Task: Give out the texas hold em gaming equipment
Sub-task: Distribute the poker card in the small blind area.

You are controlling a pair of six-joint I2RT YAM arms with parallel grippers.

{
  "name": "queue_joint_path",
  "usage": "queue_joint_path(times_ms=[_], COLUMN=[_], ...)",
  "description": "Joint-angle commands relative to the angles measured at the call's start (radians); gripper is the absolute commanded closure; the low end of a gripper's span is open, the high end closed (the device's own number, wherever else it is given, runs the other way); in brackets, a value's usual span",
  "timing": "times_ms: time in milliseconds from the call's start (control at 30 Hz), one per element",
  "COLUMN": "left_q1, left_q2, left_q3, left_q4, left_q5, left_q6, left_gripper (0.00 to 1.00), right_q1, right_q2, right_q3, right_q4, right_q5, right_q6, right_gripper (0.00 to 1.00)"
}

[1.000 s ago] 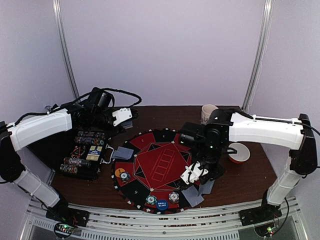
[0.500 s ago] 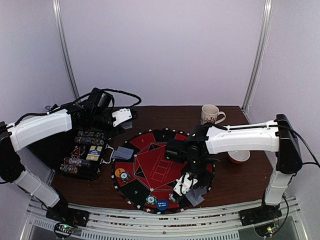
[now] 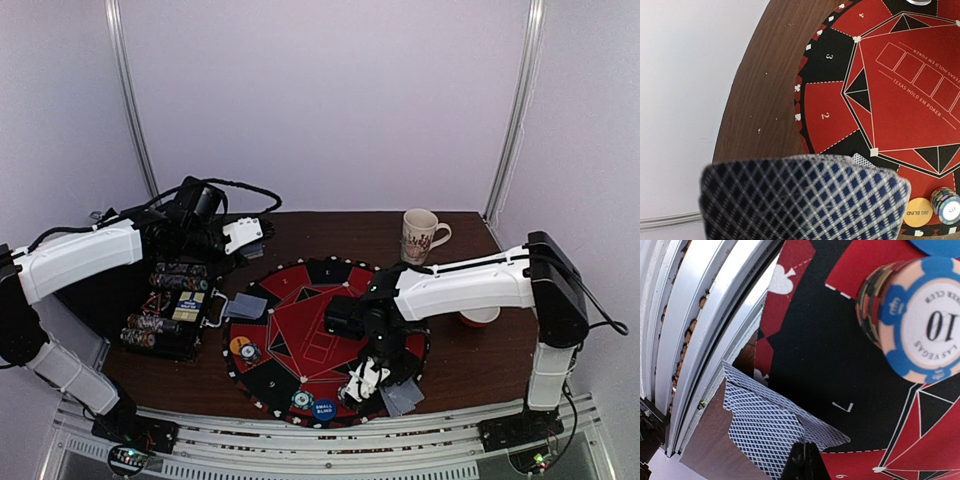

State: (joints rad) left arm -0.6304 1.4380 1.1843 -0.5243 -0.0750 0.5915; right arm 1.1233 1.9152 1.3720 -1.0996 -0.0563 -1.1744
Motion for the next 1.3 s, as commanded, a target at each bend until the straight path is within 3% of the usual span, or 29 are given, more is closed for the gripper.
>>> queue_joint_path(times_ms=[0, 567, 867, 967, 1067, 1100, 1267], left_q1=[-0.006, -0.005, -0.005, -0.006, -0.006, -0.006, -0.006], left_q2=[-0.025, -0.028, -0.025, -0.025, -0.023, -0.022, -0.022], left_q3=[-0.008, -0.007, 0.000, 0.000, 0.002, 0.003, 0.010], left_q4=[0.038, 0.030, 0.028, 0.029, 0.027, 0.027, 0.027], left_q5=[-0.006, -0.012, -0.009, -0.009, -0.006, -0.005, -0.003], left_q6=[0.004, 0.003, 0.002, 0.004, 0.004, 0.004, 0.004], left_gripper=[0.58, 0.58, 0.58, 0.58, 0.58, 0.58, 0.58], right_q1=[-0.002, -0.055, -0.057, -0.064, -0.088, -0.100, -0.156], right_q2=[0.018, 0.040, 0.001, -0.053, -0.124, -0.151, -0.295], right_q3=[-0.027, -0.021, -0.012, -0.003, 0.013, 0.018, 0.008], right_q4=[0.015, 0.066, 0.094, 0.122, 0.166, 0.181, 0.277], right_q5=[-0.012, -0.008, 0.016, 0.016, 0.023, 0.033, 0.206], right_q6=[0.028, 0.128, 0.177, 0.196, 0.228, 0.236, 0.248], right_gripper=[1.00, 1.00, 0.61, 0.40, 0.06, 0.01, 0.00])
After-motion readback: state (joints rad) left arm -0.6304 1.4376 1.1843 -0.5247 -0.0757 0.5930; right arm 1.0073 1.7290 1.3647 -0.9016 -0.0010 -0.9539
